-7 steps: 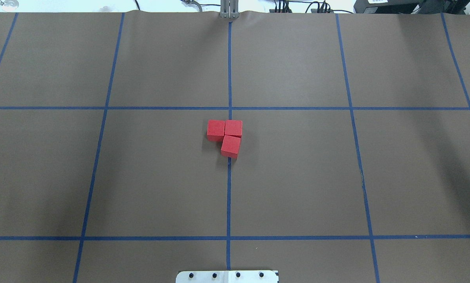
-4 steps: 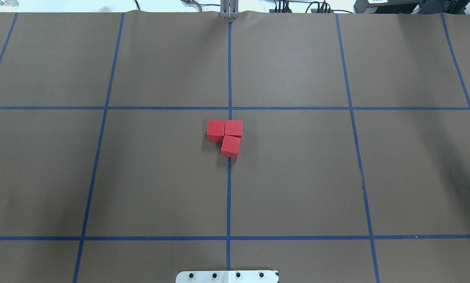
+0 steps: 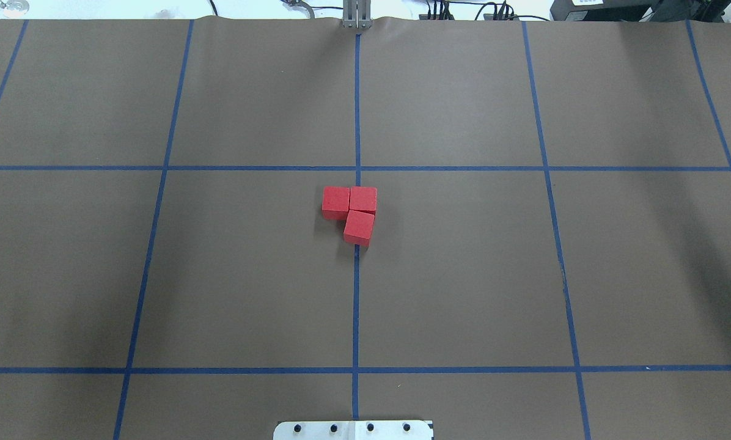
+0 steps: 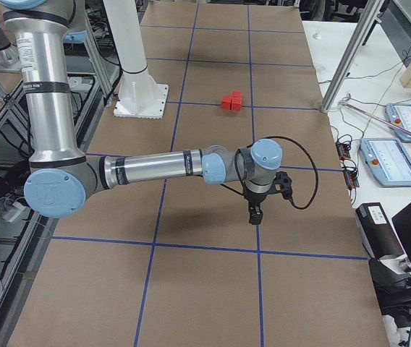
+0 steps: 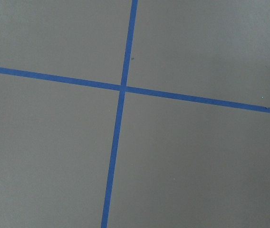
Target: Form red blocks into L shape at center
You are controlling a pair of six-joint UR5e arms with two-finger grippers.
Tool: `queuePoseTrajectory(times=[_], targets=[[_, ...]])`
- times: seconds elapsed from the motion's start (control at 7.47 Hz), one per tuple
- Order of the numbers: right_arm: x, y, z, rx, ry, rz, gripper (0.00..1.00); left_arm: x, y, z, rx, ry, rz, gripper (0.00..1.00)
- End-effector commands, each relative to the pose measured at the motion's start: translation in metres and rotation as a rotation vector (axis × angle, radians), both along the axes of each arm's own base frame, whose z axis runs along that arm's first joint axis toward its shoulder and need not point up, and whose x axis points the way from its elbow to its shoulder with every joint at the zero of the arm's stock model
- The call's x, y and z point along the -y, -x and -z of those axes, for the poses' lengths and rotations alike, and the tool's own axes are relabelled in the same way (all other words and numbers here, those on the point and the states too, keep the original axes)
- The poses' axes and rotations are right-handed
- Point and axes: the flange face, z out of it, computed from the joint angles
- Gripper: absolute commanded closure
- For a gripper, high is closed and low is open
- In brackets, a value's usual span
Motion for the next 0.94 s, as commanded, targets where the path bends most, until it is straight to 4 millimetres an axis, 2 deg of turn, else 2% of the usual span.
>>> queuePoseTrajectory(times=[0.0,0.27,0.4,0.54,0.67,0.8], targets=[[0.000,0.000,0.000,0.000,0.000,0.000,0.00,0.000,0.000,0.001,0.002,-0.005,-0.001,0.00],[-0.003,-0.001,0.001,0.006,0.000,-0.003,0.00,-0.001,0.002,-0.005,0.029,0.000,0.000,0.00],[-0.005,-0.002,-0.003,0.001,0.005,-0.005,0.00,-0.002,0.008,-0.013,0.112,0.003,0.010,0.00],[-0.003,-0.004,0.001,0.001,-0.004,-0.010,0.00,-0.005,0.009,-0.022,0.124,0.016,0.008,0.00],[0.000,-0.016,0.014,0.005,-0.024,-0.032,0.00,-0.006,0.009,-0.036,0.125,0.039,0.005,0.00],[-0.001,-0.029,0.021,0.006,-0.034,-0.055,0.00,-0.006,0.009,-0.038,0.125,0.042,0.005,0.00]])
